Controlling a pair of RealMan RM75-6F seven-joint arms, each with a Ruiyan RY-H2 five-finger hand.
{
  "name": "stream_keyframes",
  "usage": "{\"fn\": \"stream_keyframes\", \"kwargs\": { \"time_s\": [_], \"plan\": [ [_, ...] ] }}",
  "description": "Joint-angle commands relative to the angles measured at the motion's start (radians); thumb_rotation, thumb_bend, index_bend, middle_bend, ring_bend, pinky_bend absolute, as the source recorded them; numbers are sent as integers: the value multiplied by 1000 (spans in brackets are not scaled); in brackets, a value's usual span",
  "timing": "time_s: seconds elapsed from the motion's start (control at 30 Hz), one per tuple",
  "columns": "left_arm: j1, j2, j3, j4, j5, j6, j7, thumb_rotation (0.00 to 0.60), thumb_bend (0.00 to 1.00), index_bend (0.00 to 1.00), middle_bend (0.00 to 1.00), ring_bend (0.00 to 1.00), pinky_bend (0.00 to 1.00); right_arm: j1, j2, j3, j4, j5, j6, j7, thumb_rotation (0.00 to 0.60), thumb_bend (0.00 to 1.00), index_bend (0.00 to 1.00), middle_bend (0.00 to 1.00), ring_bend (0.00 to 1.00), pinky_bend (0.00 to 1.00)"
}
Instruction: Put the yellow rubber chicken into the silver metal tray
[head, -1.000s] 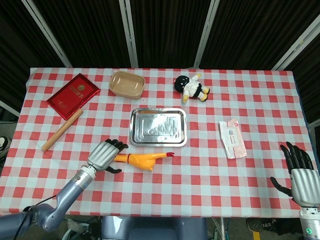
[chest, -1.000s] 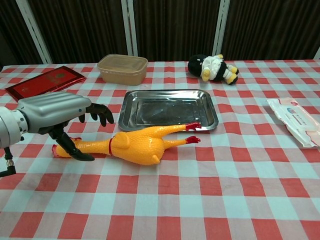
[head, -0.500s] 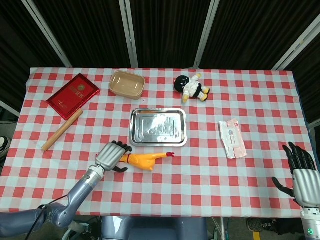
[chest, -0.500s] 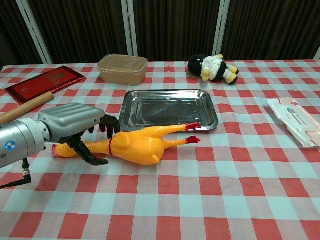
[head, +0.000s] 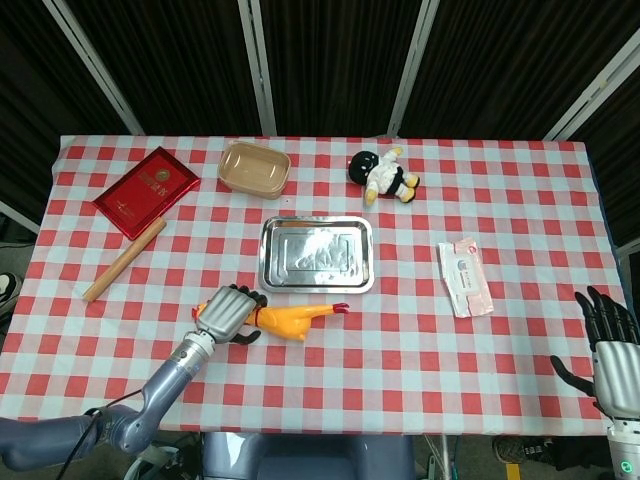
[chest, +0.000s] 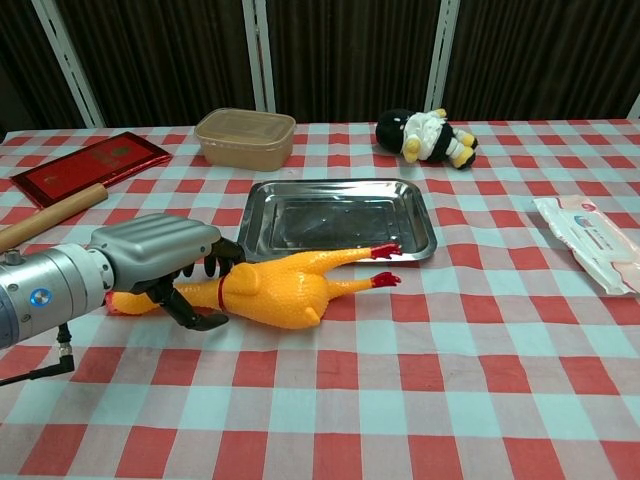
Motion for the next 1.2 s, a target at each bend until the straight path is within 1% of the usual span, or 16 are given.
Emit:
{"fn": "stream_keyframes", "kwargs": {
  "time_s": [0.03,0.1,0.17,0.3,0.43,0.6,0.73,0.93,1.07,1.2],
  "plan": [
    [-4,-7,4,7,-10,1,5,600,283,343,376,318,389,-2,-1,0,2,1,1,2,600,236,0,0,3,87],
    [-5,-9,6,9,-11,5,5,600,304,355,389,330,398,-3,-1,0,3,1,2,4,600,236,0,0,3,87],
    [-6,-13,7,12,-10,10,4,600,346,384,417,355,418,-4,-1,1,4,1,3,5,600,236,0,0,3,87],
    [-3,-25,6,20,3,27,-20,600,443,474,499,427,461,-5,-3,2,7,1,4,9,600,236,0,0,3,87],
    [11,-27,4,21,110,100,-120,600,505,547,561,487,505,-6,-2,2,6,-5,10,9,600,236,0,0,3,86],
    [3,-12,5,32,200,131,-204,600,565,589,601,523,531,-4,6,0,-5,-25,17,16,600,236,0,0,3,86],
    [-9,1,-3,31,242,147,-240,600,589,612,624,545,559,-3,18,-1,-16,-44,26,25,600,236,0,0,3,87],
    [-41,33,-25,14,312,169,-272,600,593,633,644,564,581,11,55,-6,-61,-94,32,73,600,236,0,0,3,87],
    [-67,60,-55,-16,346,183,-263,600,592,635,646,566,585,36,97,-19,-111,-151,17,157,600,236,0,0,3,86],
    [-95,92,-88,-56,355,177,-232,600,592,635,646,565,585,67,142,-38,-159,-209,-12,246,600,236,0,0,3,87]
  ]
}}
